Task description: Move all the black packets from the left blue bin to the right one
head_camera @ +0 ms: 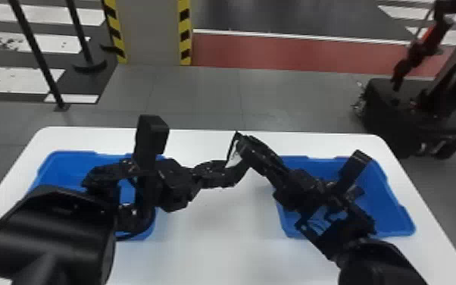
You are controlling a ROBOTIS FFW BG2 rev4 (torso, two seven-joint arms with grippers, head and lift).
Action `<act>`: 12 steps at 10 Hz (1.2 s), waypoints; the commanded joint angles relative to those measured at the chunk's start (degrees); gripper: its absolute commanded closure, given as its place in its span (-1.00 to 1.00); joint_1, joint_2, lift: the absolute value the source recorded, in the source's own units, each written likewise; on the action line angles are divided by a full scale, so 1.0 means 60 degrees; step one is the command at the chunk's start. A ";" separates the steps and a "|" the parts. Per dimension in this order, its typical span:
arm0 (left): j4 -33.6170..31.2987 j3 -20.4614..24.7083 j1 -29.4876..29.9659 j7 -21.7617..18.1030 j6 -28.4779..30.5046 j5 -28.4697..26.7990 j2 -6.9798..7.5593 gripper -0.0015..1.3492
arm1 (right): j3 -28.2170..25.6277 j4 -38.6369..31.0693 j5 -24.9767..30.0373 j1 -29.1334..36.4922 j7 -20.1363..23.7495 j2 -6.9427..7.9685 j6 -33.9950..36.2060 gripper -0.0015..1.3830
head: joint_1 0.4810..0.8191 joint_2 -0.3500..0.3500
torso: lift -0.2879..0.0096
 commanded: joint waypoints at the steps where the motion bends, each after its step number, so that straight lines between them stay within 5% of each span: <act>1: 0.0024 0.0038 -0.0003 0.0014 -0.0027 0.0054 -0.0011 0.78 | 0.0000 -0.0007 -0.0043 0.0107 0.0003 0.0002 -0.0022 0.84 | 0.27 -0.21 | 0.20; 2: 0.0071 0.0053 0.0021 0.0073 -0.0027 0.0157 -0.0011 0.72 | 0.0000 -0.0030 -0.0058 0.0154 0.0018 0.0002 0.0002 0.84 | 0.27 -0.21 | 0.20; 3: 0.0165 0.0126 0.0091 0.0161 -0.0168 0.0303 -0.0026 0.37 | 0.0000 -0.0054 -0.0117 0.0201 0.0018 0.0002 -0.0022 0.84 | 0.27 -0.21 | 0.20; 5: 0.0188 0.0360 0.0279 0.0205 -0.0402 0.0318 -0.0055 -0.64 | -0.0058 -0.0077 -0.0409 0.0295 0.0003 -0.0028 -0.0068 0.84 | 0.27 -0.20 | 0.20; 6: 0.0188 0.0580 0.0443 0.0190 -0.0473 0.0333 -0.0085 -0.81 | -0.0366 -0.0077 -0.0395 0.0318 0.0003 -0.0057 -0.0115 0.84 | 0.27 -0.19 | 0.20; 8: 0.0165 0.1166 0.0888 0.0044 -0.0871 0.0596 -0.0114 -0.79 | -0.1142 -0.0030 -0.0307 0.0365 -0.0011 -0.0174 -0.0186 0.84 | 0.27 -0.22 | 0.20; 12: -0.0843 0.2909 0.2083 -0.0381 -0.0871 0.0391 -0.0129 -0.79 | -0.2329 0.0954 -0.0175 0.0623 -0.0553 -0.0804 -0.0584 0.84 | 0.27 -0.39 | 0.20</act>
